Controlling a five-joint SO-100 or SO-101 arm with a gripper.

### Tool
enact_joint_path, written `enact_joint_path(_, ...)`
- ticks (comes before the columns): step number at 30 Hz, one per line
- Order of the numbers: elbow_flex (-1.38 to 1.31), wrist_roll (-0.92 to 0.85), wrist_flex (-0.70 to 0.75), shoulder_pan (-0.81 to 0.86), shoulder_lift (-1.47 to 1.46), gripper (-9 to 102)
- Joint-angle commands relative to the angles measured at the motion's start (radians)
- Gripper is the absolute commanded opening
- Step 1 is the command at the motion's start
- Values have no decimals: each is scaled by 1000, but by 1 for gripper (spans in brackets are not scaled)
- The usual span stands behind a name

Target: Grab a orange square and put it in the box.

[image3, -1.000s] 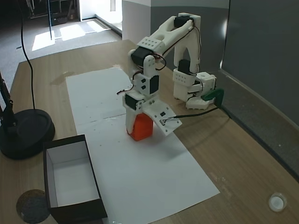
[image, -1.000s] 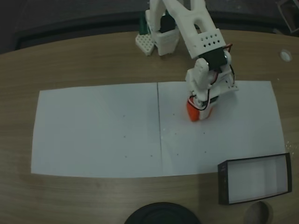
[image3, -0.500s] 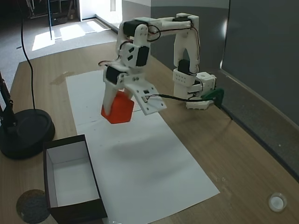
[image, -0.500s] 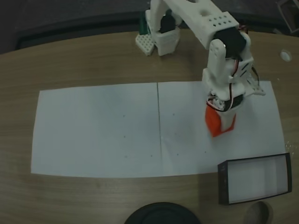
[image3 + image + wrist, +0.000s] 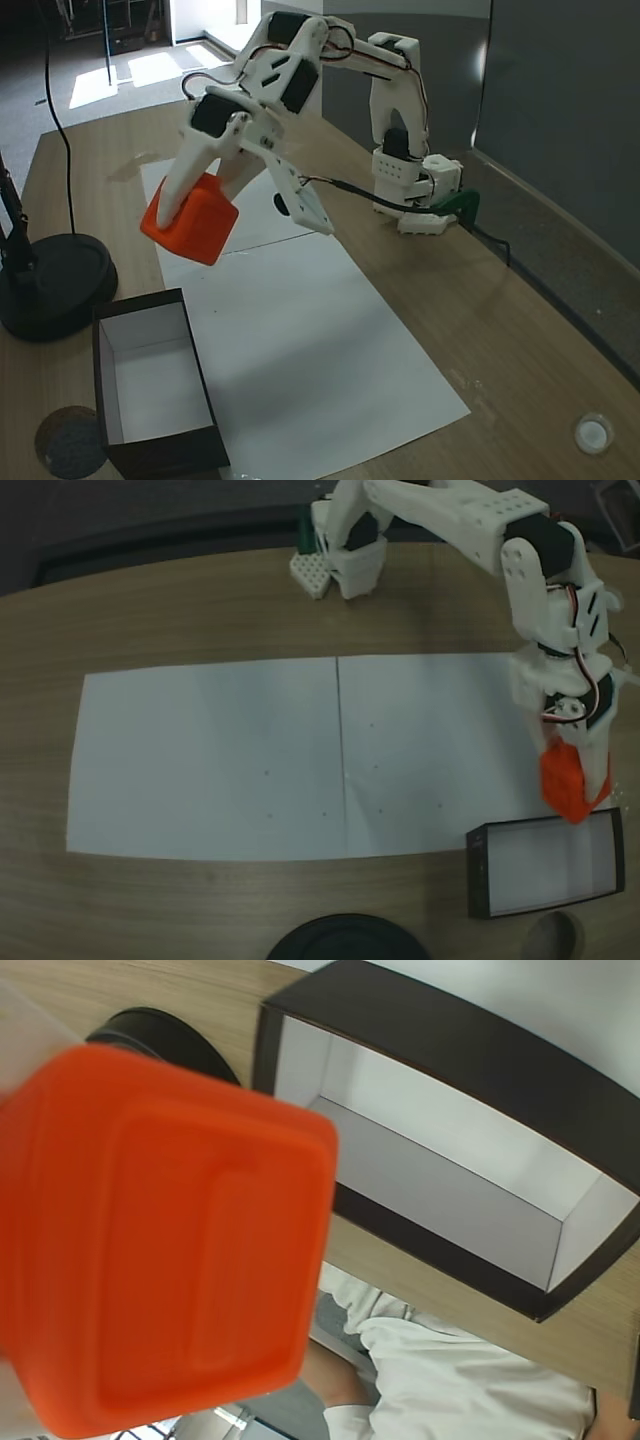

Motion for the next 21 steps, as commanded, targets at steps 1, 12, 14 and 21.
enact_joint_path(1,-156,-2,-58,-2,-55,3)
enact_joint_path(12,-690,-2,-63,26,-477,3)
enact_joint_path(14,-750,-2,-61,35,-529,3)
enact_joint_path(21,-792,-3,-57,64,-591,3)
